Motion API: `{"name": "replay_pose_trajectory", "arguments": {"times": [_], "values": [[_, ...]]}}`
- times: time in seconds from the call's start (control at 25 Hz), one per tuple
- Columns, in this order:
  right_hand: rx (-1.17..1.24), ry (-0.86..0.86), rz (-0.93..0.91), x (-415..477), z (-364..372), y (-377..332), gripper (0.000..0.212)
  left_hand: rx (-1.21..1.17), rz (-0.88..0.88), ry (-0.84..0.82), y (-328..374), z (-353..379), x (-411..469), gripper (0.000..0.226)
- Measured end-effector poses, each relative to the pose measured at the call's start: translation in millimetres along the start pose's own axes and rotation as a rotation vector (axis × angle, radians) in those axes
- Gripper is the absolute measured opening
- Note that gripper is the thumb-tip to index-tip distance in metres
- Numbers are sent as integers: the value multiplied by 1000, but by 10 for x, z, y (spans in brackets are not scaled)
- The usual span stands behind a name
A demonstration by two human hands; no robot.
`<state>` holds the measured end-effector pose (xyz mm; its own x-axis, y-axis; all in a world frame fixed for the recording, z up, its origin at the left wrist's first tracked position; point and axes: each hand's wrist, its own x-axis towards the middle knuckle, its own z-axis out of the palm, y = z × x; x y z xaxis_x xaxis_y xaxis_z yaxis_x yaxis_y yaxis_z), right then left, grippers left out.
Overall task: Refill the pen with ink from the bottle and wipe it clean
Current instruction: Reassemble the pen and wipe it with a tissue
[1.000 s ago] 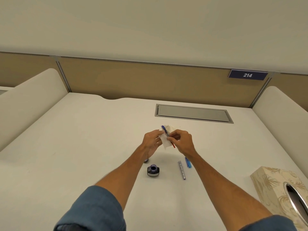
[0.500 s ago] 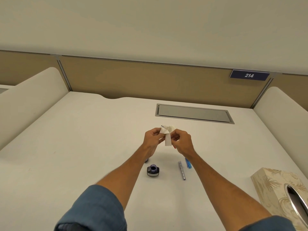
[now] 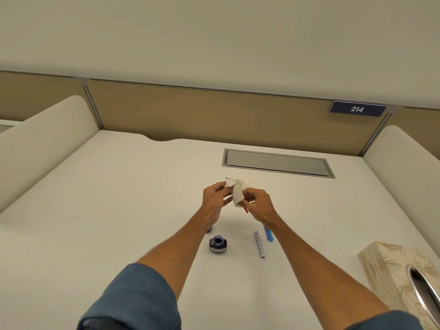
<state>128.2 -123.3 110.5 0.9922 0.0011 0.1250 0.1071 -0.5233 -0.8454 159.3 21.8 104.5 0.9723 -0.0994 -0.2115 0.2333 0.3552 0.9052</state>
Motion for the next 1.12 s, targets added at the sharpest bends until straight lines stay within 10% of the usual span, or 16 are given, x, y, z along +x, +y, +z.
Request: {"name": "replay_pose_trajectory", "arguments": {"times": [0.76,1.12], "values": [[-34,-102,22,16,-12,82,17,49,5,23,95,-75,-16,21],[72,-12,80,-14,-29,175,16,42,83,286,63,-154,48,12]]}}
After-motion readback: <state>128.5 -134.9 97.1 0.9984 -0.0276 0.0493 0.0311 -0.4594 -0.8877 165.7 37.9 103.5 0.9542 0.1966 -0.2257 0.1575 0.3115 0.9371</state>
